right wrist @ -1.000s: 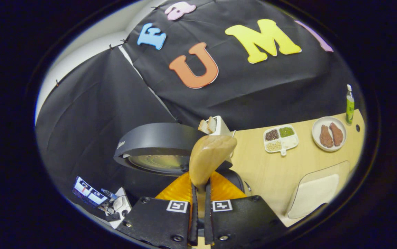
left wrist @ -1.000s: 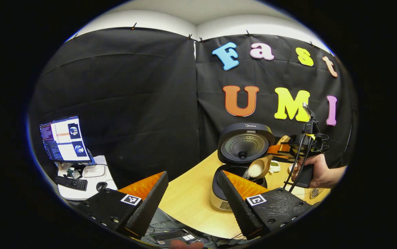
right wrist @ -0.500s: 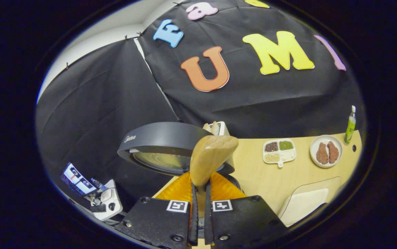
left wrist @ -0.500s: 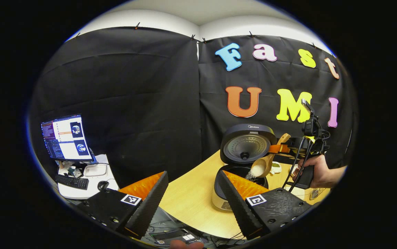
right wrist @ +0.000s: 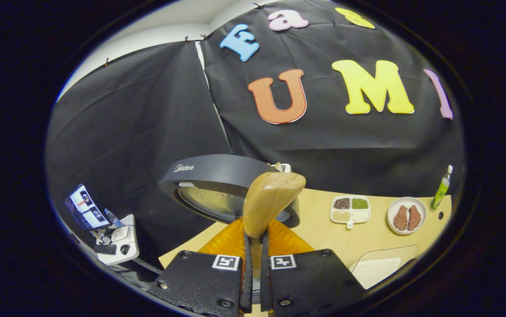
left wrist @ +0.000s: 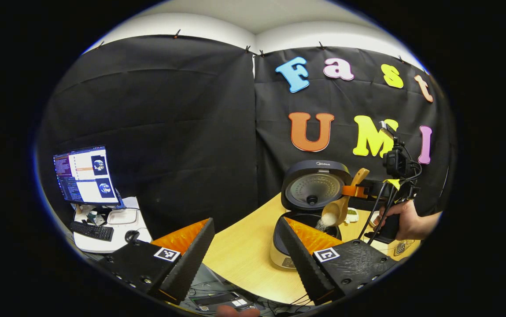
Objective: Close the left gripper, press the button to open the rice cooker; take a wooden spoon from the chopstick holder with the right hand, scoop a spoonful of rice and pour it into the rice cooker, then put the wooden spoon back into the chopstick holder.
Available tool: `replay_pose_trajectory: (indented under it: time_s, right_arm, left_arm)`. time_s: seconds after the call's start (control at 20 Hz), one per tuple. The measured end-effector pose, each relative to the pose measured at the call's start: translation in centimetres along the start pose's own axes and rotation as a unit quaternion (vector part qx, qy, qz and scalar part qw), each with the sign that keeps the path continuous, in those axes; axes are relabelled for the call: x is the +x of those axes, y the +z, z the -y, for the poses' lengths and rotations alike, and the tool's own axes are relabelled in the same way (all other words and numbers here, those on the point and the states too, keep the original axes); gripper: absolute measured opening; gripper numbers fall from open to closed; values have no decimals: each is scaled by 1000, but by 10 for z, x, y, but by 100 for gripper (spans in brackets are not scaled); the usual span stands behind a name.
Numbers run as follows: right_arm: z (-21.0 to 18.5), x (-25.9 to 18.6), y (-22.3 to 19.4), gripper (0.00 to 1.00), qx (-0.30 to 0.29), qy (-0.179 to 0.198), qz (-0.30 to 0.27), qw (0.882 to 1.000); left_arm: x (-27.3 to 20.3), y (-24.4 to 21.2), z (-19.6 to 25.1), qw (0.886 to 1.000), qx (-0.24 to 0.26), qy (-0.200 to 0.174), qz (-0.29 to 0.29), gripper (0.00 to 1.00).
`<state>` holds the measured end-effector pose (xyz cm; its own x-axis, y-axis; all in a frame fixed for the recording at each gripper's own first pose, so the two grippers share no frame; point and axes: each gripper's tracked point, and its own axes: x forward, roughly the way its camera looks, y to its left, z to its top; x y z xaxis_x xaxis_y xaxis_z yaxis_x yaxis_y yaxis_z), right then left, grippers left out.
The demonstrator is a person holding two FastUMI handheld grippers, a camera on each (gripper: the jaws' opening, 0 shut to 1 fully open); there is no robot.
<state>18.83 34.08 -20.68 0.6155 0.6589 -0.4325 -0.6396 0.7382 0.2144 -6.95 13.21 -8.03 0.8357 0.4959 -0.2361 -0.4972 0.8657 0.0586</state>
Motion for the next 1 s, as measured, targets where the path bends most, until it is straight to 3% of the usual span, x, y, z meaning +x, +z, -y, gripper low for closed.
replay_pose_trajectory:
  time_s: [0.35,0.65,1.0]
  right_arm:
    - [-10,0,7,12,-69,10,10,998]
    - [-24,-3,14,12,-150,17,32,988]
    - [-45,-7,19,12,-252,24,59,966]
  left_arm:
    - [-2,0,-3,1000,-12,9,1,95]
    - [-3,-4,-4,1000,-15,17,3,95]
    - [-3,-2,-6,1000,-21,21,5,95]
